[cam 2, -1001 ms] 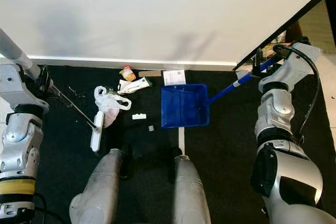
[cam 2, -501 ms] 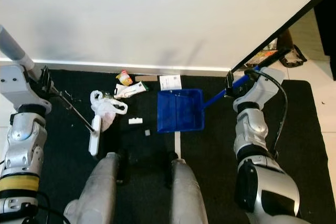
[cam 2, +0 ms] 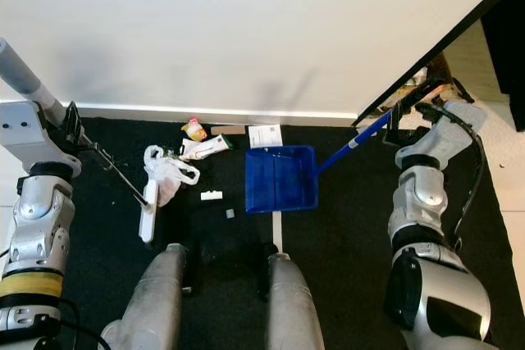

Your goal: Sweep floor

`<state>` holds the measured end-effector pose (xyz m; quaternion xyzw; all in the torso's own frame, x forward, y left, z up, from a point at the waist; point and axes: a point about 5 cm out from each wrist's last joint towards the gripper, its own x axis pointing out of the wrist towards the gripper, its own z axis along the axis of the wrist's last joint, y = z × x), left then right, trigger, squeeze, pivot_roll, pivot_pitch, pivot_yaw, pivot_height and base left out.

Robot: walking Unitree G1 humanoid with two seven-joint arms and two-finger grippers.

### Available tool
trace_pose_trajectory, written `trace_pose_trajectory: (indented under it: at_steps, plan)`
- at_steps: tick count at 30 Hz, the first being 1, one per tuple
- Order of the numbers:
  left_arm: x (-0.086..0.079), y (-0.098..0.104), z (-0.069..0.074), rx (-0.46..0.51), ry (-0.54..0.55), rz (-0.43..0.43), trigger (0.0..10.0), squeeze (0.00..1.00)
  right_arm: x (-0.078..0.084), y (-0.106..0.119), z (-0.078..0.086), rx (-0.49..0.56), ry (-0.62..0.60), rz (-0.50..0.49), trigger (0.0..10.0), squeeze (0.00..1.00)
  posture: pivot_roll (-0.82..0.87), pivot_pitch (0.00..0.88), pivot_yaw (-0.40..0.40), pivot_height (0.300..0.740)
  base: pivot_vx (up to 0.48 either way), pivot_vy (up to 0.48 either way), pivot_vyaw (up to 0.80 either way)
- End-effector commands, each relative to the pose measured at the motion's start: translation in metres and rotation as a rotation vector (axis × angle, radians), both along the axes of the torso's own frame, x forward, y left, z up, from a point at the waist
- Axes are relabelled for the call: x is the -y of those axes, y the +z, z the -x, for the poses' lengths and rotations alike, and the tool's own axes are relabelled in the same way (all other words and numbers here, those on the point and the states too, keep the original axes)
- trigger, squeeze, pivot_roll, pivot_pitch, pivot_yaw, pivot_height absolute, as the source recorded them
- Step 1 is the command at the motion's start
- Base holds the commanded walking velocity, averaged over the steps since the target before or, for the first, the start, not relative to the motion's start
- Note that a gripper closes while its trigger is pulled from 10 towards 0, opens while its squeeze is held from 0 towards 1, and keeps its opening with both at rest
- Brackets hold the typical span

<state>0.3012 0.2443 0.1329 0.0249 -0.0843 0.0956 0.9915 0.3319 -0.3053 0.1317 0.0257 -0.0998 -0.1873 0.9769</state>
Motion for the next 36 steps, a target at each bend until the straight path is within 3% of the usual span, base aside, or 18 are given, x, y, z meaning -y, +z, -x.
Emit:
trace_pose_trajectory:
  at_steps: [1, 10, 12, 21, 29, 36]
  plan:
    - [0.001, -0.002, 0.004, 0.013, 0.000, 0.008, 10.0, 0.00, 0.010, -0.007, 0.006, -0.045, -0.027, -0.024, 10.0, 0.00, 0.11, 0.286, -0.045, 0.731, 0.000, 0.000, 0.00]
    - [-0.008, -0.003, 0.012, 0.011, 0.025, -0.010, 10.0, 0.00, 0.019, 0.002, 0.003, -0.056, -0.031, -0.017, 10.0, 0.00, 0.14, 0.342, -0.050, 0.731, 0.000, 0.000, 0.00]
    - [-0.013, -0.002, 0.020, 0.013, 0.040, -0.024, 10.0, 0.00, 0.026, 0.009, 0.001, -0.070, -0.033, -0.010, 10.0, 0.00, 0.16, 0.394, -0.054, 0.731, 0.000, 0.000, 0.00]
    - [-0.018, 0.012, 0.023, 0.041, 0.052, -0.034, 10.0, 0.00, 0.032, 0.018, -0.002, -0.087, -0.031, -0.011, 10.0, 0.00, 0.17, 0.458, -0.062, 0.731, 0.000, 0.000, 0.00]
    - [-0.021, 0.019, 0.028, 0.053, 0.086, -0.054, 10.0, 0.00, 0.031, 0.015, -0.005, -0.135, -0.005, -0.038, 10.0, 0.00, 0.20, 0.501, -0.065, 0.731, 0.000, 0.000, 0.00]
    - [-0.030, 0.029, 0.037, 0.088, 0.139, -0.080, 10.0, 0.00, 0.023, 0.025, -0.014, -0.103, 0.043, -0.058, 10.0, 0.00, 0.23, 0.518, -0.065, 0.731, 0.000, 0.000, 0.00]
